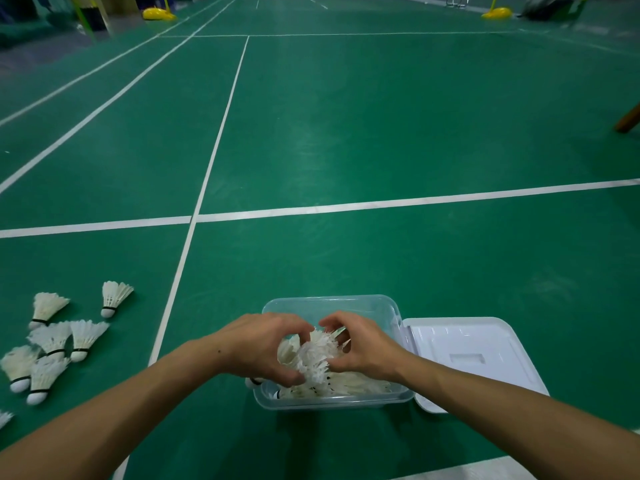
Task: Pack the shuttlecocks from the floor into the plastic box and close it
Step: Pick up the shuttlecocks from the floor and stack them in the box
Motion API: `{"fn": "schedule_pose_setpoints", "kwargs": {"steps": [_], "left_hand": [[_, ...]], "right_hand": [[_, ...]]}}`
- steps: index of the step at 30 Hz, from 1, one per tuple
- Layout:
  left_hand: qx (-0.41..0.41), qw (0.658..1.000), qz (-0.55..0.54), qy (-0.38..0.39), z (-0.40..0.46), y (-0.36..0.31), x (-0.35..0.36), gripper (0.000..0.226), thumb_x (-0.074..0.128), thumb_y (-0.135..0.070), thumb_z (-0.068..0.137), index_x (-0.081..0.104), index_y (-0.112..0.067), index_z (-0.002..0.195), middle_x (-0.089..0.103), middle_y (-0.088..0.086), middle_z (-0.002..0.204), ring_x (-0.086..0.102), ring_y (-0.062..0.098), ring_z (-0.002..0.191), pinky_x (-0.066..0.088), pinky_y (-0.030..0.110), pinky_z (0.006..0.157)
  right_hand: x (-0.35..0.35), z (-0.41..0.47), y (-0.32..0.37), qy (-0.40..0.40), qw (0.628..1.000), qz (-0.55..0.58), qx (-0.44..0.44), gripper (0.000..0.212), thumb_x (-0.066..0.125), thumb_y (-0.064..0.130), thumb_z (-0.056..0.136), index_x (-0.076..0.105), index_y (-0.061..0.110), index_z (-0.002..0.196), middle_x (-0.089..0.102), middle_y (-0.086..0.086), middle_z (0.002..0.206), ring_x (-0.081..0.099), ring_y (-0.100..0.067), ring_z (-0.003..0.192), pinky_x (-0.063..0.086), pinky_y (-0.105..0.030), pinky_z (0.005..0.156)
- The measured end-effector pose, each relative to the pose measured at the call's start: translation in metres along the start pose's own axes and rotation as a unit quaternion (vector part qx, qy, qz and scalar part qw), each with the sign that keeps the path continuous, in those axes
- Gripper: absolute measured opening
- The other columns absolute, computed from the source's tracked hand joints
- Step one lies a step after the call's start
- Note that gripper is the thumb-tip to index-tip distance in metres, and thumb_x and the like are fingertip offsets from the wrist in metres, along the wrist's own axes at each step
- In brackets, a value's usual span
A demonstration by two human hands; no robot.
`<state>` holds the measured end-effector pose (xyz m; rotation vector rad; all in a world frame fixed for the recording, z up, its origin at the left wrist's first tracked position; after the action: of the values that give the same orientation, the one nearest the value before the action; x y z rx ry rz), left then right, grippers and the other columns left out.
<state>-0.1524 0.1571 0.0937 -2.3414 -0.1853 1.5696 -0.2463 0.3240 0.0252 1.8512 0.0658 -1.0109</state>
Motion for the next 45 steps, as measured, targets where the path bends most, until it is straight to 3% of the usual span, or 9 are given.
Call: {"fn": "schedule_pose_setpoints", "kwargs": {"steps": [3, 9, 13, 17, 24, 30, 33, 36, 45], "left_hand": [[0.004, 1.0, -0.005, -0.006, -0.001, -0.001, -0.003, 0.051, 0.069, -0.071, 0.071, 0.055, -0.044, 0.112, 0.058, -0.026, 0.137, 0.057, 0.005, 0.118, 0.05, 0.039, 0.099], [0.011, 1.0, 0.003, -0.018, -0.007, -0.004, -0.006, 0.048, 0.07, -0.071, 0.075, 0.056, -0.043, 0.112, 0.045, -0.03, 0.149, 0.053, 0.003, 0.127, 0.049, 0.038, 0.102], [-0.012, 0.997, 0.016, -0.069, -0.01, -0.006, -0.018, 0.049, 0.07, -0.072, 0.073, 0.055, -0.046, 0.112, 0.055, -0.031, 0.117, 0.054, -0.002, 0.098, 0.049, 0.034, 0.084], [-0.023, 0.993, 0.063, -0.1, -0.007, -0.017, -0.032, 0.048, 0.066, -0.071, 0.075, 0.052, -0.047, 0.114, 0.064, -0.031, 0.108, 0.059, 0.003, 0.088, 0.05, 0.034, 0.075], [-0.018, 0.977, 0.155, -0.143, 0.0, -0.037, -0.036, 0.048, 0.058, -0.072, 0.082, 0.051, -0.041, 0.117, 0.068, -0.02, 0.106, 0.063, 0.01, 0.09, 0.041, 0.029, 0.062], [-0.007, 0.974, 0.12, -0.19, 0.006, -0.037, -0.036, 0.058, 0.056, -0.079, 0.083, 0.044, -0.049, 0.131, 0.064, -0.027, 0.12, 0.066, 0.003, 0.102, 0.053, 0.031, 0.073], [-0.006, 0.979, 0.096, -0.18, 0.006, -0.022, -0.039, 0.066, 0.061, -0.08, 0.081, 0.038, -0.053, 0.137, 0.059, -0.031, 0.125, 0.063, -0.001, 0.104, 0.054, 0.029, 0.078], [-0.007, 0.986, 0.101, -0.132, 0.006, -0.005, -0.031, 0.068, 0.062, -0.079, 0.081, 0.039, -0.056, 0.14, 0.058, -0.03, 0.13, 0.059, -0.004, 0.107, 0.055, 0.026, 0.081], [0.006, 0.991, 0.13, -0.036, 0.018, -0.008, 0.002, 0.07, 0.06, -0.077, 0.081, 0.03, -0.066, 0.144, 0.047, -0.022, 0.139, 0.061, 0.009, 0.108, 0.051, 0.035, 0.079]], "right_hand": [[-0.002, -0.002, 0.002, 0.001, 1.0, -0.016, -0.005, 0.066, 0.089, 0.03, 0.076, 0.059, 0.023, 0.135, 0.063, 0.008, 0.124, 0.063, -0.008, 0.109, 0.057, -0.034, 0.097], [-0.013, -0.013, 0.007, 0.014, 1.0, -0.019, -0.016, 0.078, 0.087, 0.038, 0.082, 0.048, 0.03, 0.15, 0.055, 0.012, 0.139, 0.053, -0.005, 0.123, 0.048, -0.027, 0.105], [-0.034, -0.023, 0.013, 0.006, 1.0, -0.002, -0.012, 0.071, 0.077, 0.036, 0.085, 0.047, 0.038, 0.149, 0.052, 0.017, 0.142, 0.05, -0.002, 0.128, 0.047, -0.031, 0.11], [-0.044, -0.033, 0.029, -0.012, 0.994, 0.106, -0.015, 0.055, 0.072, 0.027, 0.088, 0.055, 0.039, 0.139, 0.06, 0.02, 0.132, 0.06, -0.001, 0.118, 0.057, -0.03, 0.099], [-0.034, -0.032, 0.038, -0.047, 0.989, 0.138, -0.022, 0.06, 0.087, 0.056, 0.079, 0.061, 0.038, 0.129, 0.066, 0.016, 0.121, 0.067, -0.007, 0.102, 0.061, -0.029, 0.083], [-0.043, -0.031, 0.036, -0.089, 0.986, 0.139, -0.021, 0.052, 0.087, 0.039, 0.079, 0.065, 0.033, 0.125, 0.066, 0.01, 0.115, 0.069, -0.009, 0.089, 0.063, -0.031, 0.076], [-0.066, -0.035, 0.021, -0.117, 0.984, 0.135, -0.006, 0.05, 0.09, 0.032, 0.08, 0.066, 0.029, 0.124, 0.066, 0.01, 0.115, 0.071, -0.008, 0.089, 0.063, -0.029, 0.074], [-0.082, -0.042, -0.006, -0.12, 0.985, 0.122, 0.034, 0.051, 0.092, 0.03, 0.078, 0.067, 0.029, 0.123, 0.067, 0.01, 0.117, 0.073, -0.011, 0.091, 0.066, -0.036, 0.08], [-0.055, -0.045, -0.027, -0.049, 0.991, 0.107, 0.055, 0.048, 0.09, 0.028, 0.075, 0.068, 0.035, 0.117, 0.068, 0.014, 0.117, 0.07, -0.01, 0.099, 0.065, -0.039, 0.081]]}}
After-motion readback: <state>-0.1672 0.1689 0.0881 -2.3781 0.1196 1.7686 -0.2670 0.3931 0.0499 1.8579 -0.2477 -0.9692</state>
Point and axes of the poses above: each hand's wrist, its own z-axis towards the middle knuckle, its own x-axis out of the palm, y = z × x, the point moved 5 cm from there along z, towards the middle knuckle
